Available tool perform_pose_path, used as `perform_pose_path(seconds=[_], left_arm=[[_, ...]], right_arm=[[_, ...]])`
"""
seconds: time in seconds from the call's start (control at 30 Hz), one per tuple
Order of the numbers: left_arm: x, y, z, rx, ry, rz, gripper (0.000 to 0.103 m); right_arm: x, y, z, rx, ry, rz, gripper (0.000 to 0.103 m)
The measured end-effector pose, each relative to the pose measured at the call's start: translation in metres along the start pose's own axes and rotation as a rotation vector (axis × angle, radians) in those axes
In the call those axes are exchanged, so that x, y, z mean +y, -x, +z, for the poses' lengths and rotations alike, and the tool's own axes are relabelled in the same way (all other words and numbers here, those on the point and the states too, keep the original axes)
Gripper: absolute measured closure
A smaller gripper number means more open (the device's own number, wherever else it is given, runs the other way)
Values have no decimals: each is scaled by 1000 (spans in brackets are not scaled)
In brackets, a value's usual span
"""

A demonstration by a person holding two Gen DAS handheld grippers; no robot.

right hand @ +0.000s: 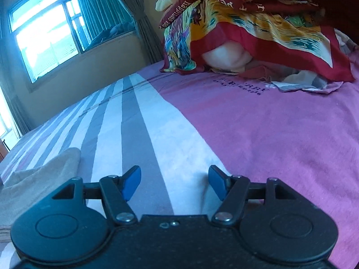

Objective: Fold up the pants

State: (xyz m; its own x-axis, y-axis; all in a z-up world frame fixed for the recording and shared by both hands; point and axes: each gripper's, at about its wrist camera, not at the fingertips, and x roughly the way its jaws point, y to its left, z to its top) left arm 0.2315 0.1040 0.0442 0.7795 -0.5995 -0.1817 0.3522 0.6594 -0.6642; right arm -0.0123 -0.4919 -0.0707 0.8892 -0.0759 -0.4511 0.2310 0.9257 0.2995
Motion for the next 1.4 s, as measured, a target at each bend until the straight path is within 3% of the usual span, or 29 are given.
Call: perform_pose_path(seconds=[0.13,0.37,0.5,0.6,0.67,0.7,0.73,0.77,0.87,0.97,1.07,1.17,1.3,1.4], left_arm=[[-47,-36,-37,137,-75,-28,84],[-79,-96,-83,321,-221,-16,84],[-93,-117,-131,428,-320,-2,83],[-101,-144,-162,558,-409,46,73],[-111,-150,-181,581,-505,71,66],[-113,-149,-187,579,-523,72,51],[-117,-147,-187,576,-509,45,18],[-120,-143,-186,565,-470,8,3],[-134,-125,-177,492,-462,-4,0],[-134,-84,-159,337,-456,82,0],[-107,-22,-145,190,-396,229,0],[-68,47,-147,96,-325,396,0],[-33,120,-170,98,-310,503,0],[-31,128,-188,155,-382,498,0]], right_arm=[[-8,4,1,-12,-53,11,37],[-16,2,0,-14,-102,3,37],[-15,2,-1,-12,-101,5,36],[-15,1,-1,-11,-105,8,35],[-15,0,-1,-10,-103,9,35],[-15,0,-1,-10,-102,10,35],[-15,-1,-2,-10,-103,9,35],[-15,-1,-2,-10,-103,10,35],[-15,-1,-2,-11,-104,10,35],[-14,0,-3,-13,-104,13,35],[-14,6,-3,-27,-110,34,34],[-10,16,-3,-51,-98,65,37],[7,31,-10,-24,-93,143,43],[39,40,-17,6,-59,235,47]])
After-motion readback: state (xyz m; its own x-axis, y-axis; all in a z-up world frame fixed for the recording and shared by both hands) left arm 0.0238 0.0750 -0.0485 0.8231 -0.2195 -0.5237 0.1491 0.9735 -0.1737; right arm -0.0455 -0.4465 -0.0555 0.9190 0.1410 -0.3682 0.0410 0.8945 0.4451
